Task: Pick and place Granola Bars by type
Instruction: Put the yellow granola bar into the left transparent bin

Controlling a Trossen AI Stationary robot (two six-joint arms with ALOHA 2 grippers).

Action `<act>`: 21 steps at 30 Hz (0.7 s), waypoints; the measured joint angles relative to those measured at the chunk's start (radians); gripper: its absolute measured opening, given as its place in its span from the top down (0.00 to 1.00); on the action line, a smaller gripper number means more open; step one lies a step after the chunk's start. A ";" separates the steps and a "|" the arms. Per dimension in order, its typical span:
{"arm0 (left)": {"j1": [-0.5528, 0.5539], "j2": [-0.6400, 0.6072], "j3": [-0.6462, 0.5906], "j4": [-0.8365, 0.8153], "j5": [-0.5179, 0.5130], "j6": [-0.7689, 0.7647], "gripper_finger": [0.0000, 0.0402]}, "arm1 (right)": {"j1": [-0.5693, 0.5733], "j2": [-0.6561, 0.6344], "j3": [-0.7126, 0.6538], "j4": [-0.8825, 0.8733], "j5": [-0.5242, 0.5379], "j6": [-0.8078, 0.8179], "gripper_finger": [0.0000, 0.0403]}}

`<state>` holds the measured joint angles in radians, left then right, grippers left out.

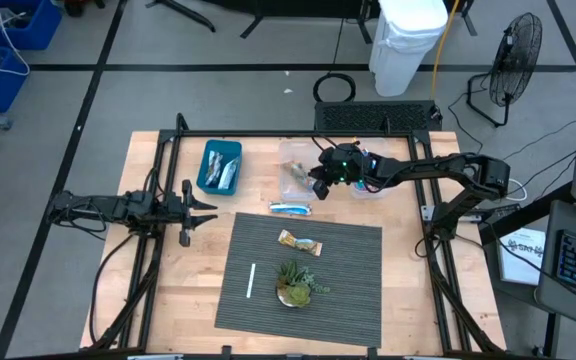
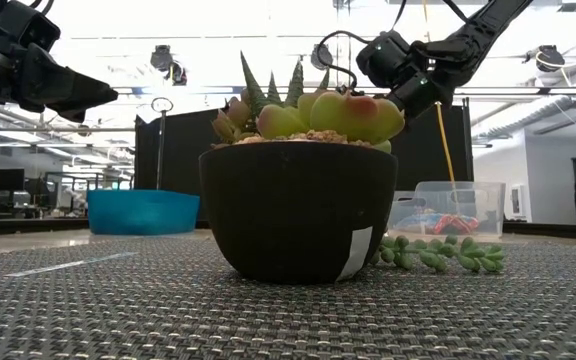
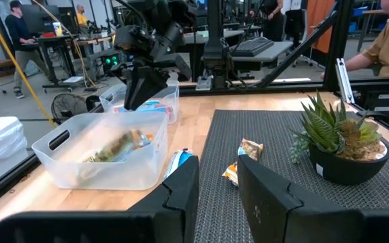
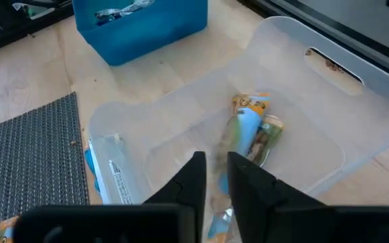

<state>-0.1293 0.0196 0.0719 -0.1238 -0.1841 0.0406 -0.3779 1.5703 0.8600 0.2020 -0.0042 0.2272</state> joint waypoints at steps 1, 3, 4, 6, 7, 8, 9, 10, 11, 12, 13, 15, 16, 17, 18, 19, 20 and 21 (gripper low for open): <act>0.000 0.000 0.000 0.000 0.000 0.000 0.73 | 0.000 0.000 0.000 0.000 0.000 0.000 0.85; 0.000 0.000 0.000 0.000 0.000 0.000 0.73 | 0.000 0.000 0.000 0.000 0.001 0.000 0.82; 0.000 0.000 0.000 0.000 0.000 0.000 0.73 | 0.000 0.000 0.000 0.000 0.001 0.000 0.81; 0.000 0.000 0.000 0.000 0.000 0.000 0.73 | 0.000 0.000 0.000 0.000 0.001 0.000 0.79; 0.000 0.000 0.000 0.000 0.000 0.000 0.73 | 0.000 0.000 0.000 0.000 0.001 0.000 0.78; 0.000 0.000 0.000 0.000 0.000 0.000 0.73 | 0.001 0.000 0.000 0.002 -0.002 0.000 0.78; 0.000 0.000 0.000 0.000 0.000 0.000 0.73 | 0.002 0.000 0.000 0.007 -0.014 -0.001 0.77; 0.000 0.000 0.000 0.000 0.000 0.000 0.73 | 0.005 0.000 0.000 0.017 -0.039 -0.004 0.77; 0.000 0.000 0.000 0.000 0.000 0.000 0.73 | 0.010 0.000 0.000 0.032 -0.073 -0.010 0.76; 0.000 0.000 0.000 0.000 0.000 0.000 0.73 | 0.017 0.000 -0.001 0.054 -0.119 -0.024 0.76; 0.000 0.000 0.000 0.000 0.000 0.000 0.73 | 0.027 0.000 -0.001 0.078 -0.175 -0.035 0.76; 0.000 0.000 0.000 0.000 0.000 0.000 0.73 | 0.053 0.000 -0.001 0.134 -0.274 -0.056 0.77; 0.000 0.000 0.000 0.000 0.000 0.000 0.73 | 0.070 0.000 -0.001 0.156 -0.306 -0.065 0.77; 0.000 0.000 0.000 0.000 0.000 0.000 0.73 | 0.089 0.000 -0.001 0.173 -0.329 -0.076 0.77; 0.000 0.000 0.000 0.000 0.000 0.000 0.73 | 0.111 0.000 -0.001 0.182 -0.341 -0.091 0.77; 0.000 0.000 0.000 0.000 0.000 0.000 0.73 | 0.134 0.000 -0.001 0.183 -0.342 -0.105 0.77; 0.000 0.000 0.000 0.000 0.000 0.000 0.73 | 0.156 0.000 -0.001 0.181 -0.342 -0.117 0.77; 0.000 0.000 0.000 0.000 0.000 0.000 0.73 | 0.178 0.000 -0.001 0.173 -0.342 -0.128 0.77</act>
<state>-0.1291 0.0194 0.0719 -0.1234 -0.1841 0.0406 -0.1995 1.5700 0.8593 0.3749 -0.3458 0.0989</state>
